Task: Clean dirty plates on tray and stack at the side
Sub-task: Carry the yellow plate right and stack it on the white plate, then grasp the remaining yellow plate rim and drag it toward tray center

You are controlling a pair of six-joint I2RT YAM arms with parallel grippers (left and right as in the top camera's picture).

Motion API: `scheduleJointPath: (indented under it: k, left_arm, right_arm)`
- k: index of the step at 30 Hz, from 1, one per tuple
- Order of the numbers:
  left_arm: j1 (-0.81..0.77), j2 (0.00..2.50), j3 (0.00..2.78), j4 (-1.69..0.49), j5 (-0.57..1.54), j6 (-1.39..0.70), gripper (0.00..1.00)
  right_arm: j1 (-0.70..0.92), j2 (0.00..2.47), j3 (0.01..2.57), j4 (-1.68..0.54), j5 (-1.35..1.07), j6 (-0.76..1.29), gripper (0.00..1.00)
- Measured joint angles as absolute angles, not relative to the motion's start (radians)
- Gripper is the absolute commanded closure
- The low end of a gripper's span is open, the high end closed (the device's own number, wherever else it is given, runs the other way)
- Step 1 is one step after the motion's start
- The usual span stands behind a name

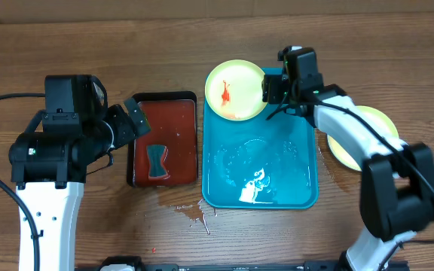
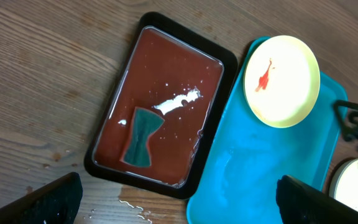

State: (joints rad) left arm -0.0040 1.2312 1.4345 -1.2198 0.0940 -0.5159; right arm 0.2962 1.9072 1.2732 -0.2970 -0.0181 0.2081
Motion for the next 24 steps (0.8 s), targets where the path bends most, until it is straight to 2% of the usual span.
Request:
scheduleJointPath:
  k: [2,3,7,8,10,11,19,24]
  left_arm:
    - [-0.004,1.231,1.435,-1.22,0.094,-0.516,0.0]
    - [-0.004,1.231,1.435,-1.22,0.094,-0.516,0.0]
    - [-0.004,1.231,1.435,-1.22,0.094,-0.516,0.0]
    - [-0.004,1.231,1.435,-1.22,0.094,-0.516,0.0]
    - [-0.004,1.231,1.435,-1.22,0.094,-0.516,0.0]
    - [-0.004,1.231,1.435,-1.22,0.094,-0.516,0.0]
    - [-0.004,1.231,1.435,-1.22,0.094,-0.516,0.0]
    - [-0.004,1.231,1.435,-1.219,0.094,-0.516,0.0]
  right_arm:
    - [0.296,1.957,1.273,-0.26,-0.018,0.208,0.31]
    - [0.296,1.981,1.273,-0.244,-0.018,0.209,0.34]
    - [0.296,2.054,1.273,-0.221,-0.028,0.202,0.54]
    - [0.296,2.066,1.273,-0.22,-0.031,0.2,0.62]
    - [0.296,2.074,1.274,-0.204,-0.038,0.199,0.88]
    - [0.296,2.074,1.274,-0.209,-0.04,0.202,0.96]
    - [0.295,2.017,1.276,-0.329,-0.056,0.209,0.96]
    - [0.295,1.816,1.268,-0.478,-0.048,0.208,0.96]
